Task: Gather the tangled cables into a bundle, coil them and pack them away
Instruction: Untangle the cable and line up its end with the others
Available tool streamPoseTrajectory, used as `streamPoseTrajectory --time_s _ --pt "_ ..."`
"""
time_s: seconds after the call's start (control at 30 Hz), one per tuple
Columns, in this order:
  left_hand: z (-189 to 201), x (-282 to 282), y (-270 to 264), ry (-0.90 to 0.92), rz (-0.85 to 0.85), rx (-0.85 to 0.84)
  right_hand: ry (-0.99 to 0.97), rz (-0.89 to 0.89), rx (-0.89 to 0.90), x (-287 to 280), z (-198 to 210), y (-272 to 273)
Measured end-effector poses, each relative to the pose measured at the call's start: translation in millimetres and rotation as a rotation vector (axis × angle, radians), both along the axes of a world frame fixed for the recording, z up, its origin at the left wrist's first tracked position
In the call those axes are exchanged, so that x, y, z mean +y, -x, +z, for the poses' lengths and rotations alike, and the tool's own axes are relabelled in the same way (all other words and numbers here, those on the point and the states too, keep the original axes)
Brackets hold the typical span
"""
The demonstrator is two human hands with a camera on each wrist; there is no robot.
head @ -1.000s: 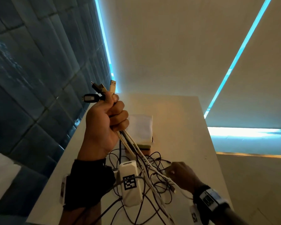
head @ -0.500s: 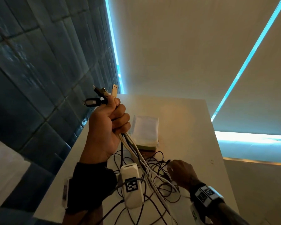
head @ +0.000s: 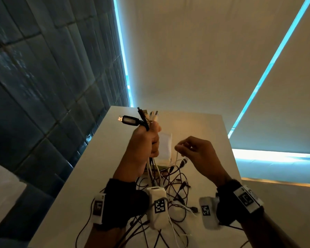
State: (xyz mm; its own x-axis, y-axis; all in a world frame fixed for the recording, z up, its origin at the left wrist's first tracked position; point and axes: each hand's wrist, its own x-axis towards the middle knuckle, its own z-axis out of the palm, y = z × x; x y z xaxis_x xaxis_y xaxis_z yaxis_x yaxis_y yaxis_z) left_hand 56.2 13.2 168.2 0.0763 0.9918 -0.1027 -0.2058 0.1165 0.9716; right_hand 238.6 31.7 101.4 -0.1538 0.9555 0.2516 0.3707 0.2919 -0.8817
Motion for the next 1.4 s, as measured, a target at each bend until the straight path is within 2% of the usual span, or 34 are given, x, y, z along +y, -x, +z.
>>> streamPoseTrajectory --time_s 0.1,0.13,0.2,0.33,0.5,0.63,0.77,0.93,1.1,1.27,1.4 --pt "-8 4 -10 0.044 -0.009 0.122 0.093 0.059 0.41 -4 19 16" --pt "-10 4 -12 0.054 -0.018 0.181 0.121 0.079 0.5 -5 26 22" --pt "-15 5 -14 0.057 -0.051 0.275 0.129 0.093 0.558 -5 35 33" --pt "-20 4 -14 0.047 -0.06 0.235 0.116 0.024 0.499 -2 39 45" --pt "-22 2 -12 -0.011 0.002 0.109 0.067 0.102 0.351 -7 41 44" --pt "-21 1 -15 -0.038 0.123 0.079 0.175 0.042 0.323 -6 40 46" --pt "-22 3 -22 -0.033 0.197 0.124 0.266 0.213 0.428 -6 29 41" --pt "-17 4 -19 -0.034 0.313 0.027 0.236 0.293 0.442 -6 6 28" --pt "-6 0 -15 -0.05 0.181 -0.265 0.24 0.341 0.398 -8 -11 26" --pt "25 -1 15 -0.171 0.179 -0.341 0.304 0.252 0.254 -13 -50 7" --pt "37 -6 22 -0.173 0.103 -0.383 0.293 0.161 0.224 -15 -64 8"
